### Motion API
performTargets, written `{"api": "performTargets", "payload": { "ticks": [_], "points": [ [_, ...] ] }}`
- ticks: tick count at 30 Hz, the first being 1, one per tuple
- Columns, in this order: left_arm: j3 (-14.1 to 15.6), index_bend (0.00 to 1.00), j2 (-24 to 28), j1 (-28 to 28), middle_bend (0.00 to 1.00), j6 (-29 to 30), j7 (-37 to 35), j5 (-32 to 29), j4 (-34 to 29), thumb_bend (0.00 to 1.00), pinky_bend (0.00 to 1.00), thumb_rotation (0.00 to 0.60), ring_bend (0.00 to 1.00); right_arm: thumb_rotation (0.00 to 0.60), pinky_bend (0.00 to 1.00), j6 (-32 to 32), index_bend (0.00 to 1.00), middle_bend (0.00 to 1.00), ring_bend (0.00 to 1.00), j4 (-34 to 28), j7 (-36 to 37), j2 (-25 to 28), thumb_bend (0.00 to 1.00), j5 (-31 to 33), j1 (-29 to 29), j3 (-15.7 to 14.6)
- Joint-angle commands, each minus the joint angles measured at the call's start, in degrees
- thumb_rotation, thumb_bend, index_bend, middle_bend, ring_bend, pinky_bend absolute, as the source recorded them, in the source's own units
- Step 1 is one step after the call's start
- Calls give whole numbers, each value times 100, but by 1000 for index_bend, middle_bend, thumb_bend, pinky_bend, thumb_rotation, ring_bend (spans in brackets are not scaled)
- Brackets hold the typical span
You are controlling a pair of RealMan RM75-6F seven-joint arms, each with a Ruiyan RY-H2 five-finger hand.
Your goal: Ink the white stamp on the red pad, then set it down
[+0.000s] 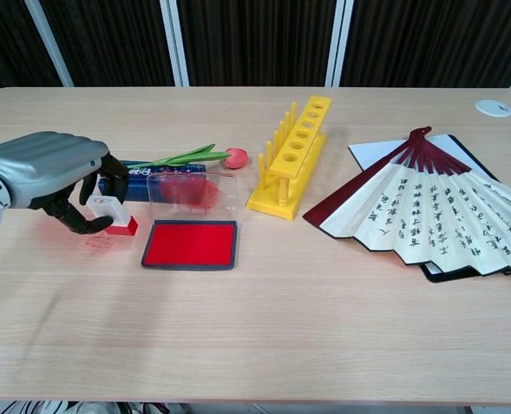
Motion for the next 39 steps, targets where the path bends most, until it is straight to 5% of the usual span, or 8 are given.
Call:
{"api": "performTargets", "payload": {
  "ticks": [1,17,39],
  "points": [
    [-164,700,-229,-89,663,118,382,-344,-78,468,584,600,524,600,192,1,125,0,0,1,6,3,254,-3,0,0],
    [-628,705,-1163,-661,666,388,1513,-1516,-16,468,589,600,528,600,192,-23,126,0,0,-9,71,24,254,4,3,-3],
    [-588,709,-1180,-1071,668,-71,1564,-2022,359,471,591,600,531,600,193,-37,126,0,0,-30,119,45,254,1,2,-11]
  ]
}}
